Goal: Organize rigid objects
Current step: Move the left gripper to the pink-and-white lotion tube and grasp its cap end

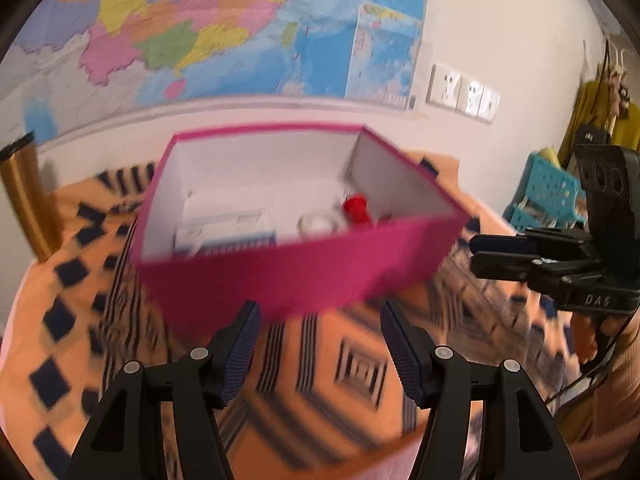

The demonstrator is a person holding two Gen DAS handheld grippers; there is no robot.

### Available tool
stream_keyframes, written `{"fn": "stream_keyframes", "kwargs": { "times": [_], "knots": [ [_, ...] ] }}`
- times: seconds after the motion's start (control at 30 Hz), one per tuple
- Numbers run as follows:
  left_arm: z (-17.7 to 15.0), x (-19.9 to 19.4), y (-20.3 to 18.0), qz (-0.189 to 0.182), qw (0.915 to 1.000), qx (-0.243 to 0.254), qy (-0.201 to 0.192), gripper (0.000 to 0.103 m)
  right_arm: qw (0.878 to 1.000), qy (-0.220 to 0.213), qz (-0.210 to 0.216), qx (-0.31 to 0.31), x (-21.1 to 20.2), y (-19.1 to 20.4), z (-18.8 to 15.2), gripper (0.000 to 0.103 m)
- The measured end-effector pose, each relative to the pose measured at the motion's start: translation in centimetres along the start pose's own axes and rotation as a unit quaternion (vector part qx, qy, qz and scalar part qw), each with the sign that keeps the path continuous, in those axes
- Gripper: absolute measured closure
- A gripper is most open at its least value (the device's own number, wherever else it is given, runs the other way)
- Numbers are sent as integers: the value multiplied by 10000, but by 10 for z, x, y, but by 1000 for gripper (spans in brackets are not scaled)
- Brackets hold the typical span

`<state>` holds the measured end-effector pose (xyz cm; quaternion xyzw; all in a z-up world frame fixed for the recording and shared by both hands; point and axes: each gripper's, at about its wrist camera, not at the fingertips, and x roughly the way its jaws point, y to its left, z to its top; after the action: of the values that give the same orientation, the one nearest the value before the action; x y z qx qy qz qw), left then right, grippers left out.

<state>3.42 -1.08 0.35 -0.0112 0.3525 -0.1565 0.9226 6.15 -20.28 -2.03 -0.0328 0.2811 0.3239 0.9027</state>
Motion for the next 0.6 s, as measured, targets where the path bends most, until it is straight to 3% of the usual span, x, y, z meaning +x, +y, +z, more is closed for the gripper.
{"fn": "stream_keyframes", "kwargs": {
  "times": [0.27,0.6],
  "knots": [
    [-55,-5,0,175,9980,-87,595,40,9965,754,203,292,21,15,-63,70],
    [-85,-18,-11,-158,9950,-136,976,40,9899,1184,516,591,26,30,-101,70]
  ]
}}
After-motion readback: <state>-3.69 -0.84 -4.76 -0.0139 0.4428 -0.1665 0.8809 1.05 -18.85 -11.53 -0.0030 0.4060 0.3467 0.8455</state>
